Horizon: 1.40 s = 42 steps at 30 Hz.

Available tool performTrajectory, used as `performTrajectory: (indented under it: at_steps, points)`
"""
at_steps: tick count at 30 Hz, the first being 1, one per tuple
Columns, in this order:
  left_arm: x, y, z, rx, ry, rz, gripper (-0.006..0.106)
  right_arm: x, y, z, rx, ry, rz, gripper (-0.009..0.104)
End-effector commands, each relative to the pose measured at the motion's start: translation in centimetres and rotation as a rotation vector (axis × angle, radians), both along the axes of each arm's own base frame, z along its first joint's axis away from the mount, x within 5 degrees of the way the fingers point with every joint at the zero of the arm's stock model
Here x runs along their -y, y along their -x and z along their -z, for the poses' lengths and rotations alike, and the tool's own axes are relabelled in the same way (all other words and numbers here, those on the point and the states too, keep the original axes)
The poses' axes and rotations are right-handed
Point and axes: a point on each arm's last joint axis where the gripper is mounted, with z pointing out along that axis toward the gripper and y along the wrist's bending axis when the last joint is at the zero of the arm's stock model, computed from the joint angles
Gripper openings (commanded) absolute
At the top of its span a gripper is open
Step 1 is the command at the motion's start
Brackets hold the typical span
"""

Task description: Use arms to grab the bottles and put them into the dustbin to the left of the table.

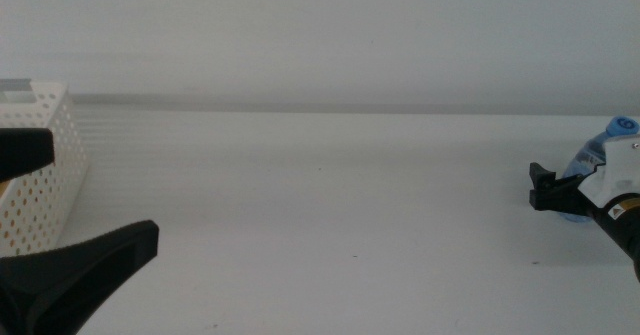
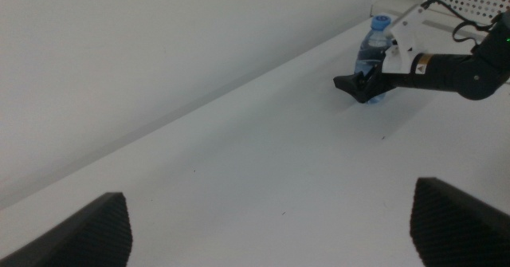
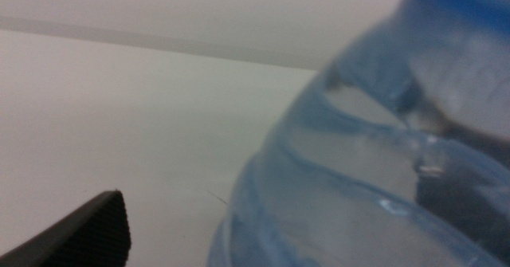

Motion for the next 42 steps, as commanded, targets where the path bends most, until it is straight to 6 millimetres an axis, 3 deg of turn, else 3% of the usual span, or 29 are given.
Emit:
performTrajectory:
  at_steps: [1,8,10,12,15,16,18,21,24,30,32,35,39,42]
  points:
    - [0.0,0.1,-0.1,0.01,0.017,-0.001,0.094,-0.4,-0.5,0.4,0.003,0.012,-0.024,0.093]
    - [0.0,0.0,-0.1,0.013,0.019,-0.002,0.094,-0.8,-0.8,1.6,-0.026,0.055,-0.056,0.092]
    - [0.0,0.0,-0.1,0.013,0.019,-0.002,0.094,-0.8,-0.8,1.6,-0.029,0.055,-0.056,0.085]
    - [0.0,0.0,-0.1,0.013,0.019,-0.002,0.094,-0.8,-0.8,1.6,-0.029,0.057,-0.057,0.065]
    - [0.0,0.0,-0.1,0.013,0.019,-0.002,0.094,-1.4,-0.8,1.2,-0.021,0.06,-0.082,0.006]
    - [0.0,0.0,-0.1,0.013,0.019,-0.002,0.094,-2.0,-0.9,0.7,-0.005,0.056,-0.099,-0.001]
    - [0.0,0.0,-0.1,0.013,0.019,-0.002,0.094,-3.4,-1.0,-0.9,0.043,0.044,-0.146,-0.001]
    - [0.0,0.0,-0.1,0.013,0.019,-0.002,0.094,-7.1,-1.9,-4.3,0.123,0.04,-0.266,-0.002]
    - [0.0,0.0,-0.1,0.013,0.019,-0.002,0.094,-11.8,-3.6,-6.9,0.093,0.022,-0.41,-0.002]
    - [0.0,0.0,-0.1,0.013,0.019,-0.002,0.094,-24.0,-5.6,-8.9,0.052,-0.018,-0.721,-0.002]
    - [0.0,0.0,-0.1,0.013,0.019,-0.002,0.094,-28.0,-5.7,-8.4,0.052,-0.055,-0.812,-0.002]
    - [0.0,0.0,-0.1,0.013,0.019,-0.002,0.094,-32.1,-5.7,-6.6,0.023,-0.116,-0.874,-0.002]
    - [0.0,0.0,-0.1,0.013,0.019,-0.002,0.094,-35.2,-5.5,-4.5,-0.014,-0.124,-0.909,-0.002]
    - [0.0,0.0,-0.1,0.013,0.019,-0.002,0.094,-35.9,-5.2,-2.7,-0.045,-0.11,-0.925,-0.002]
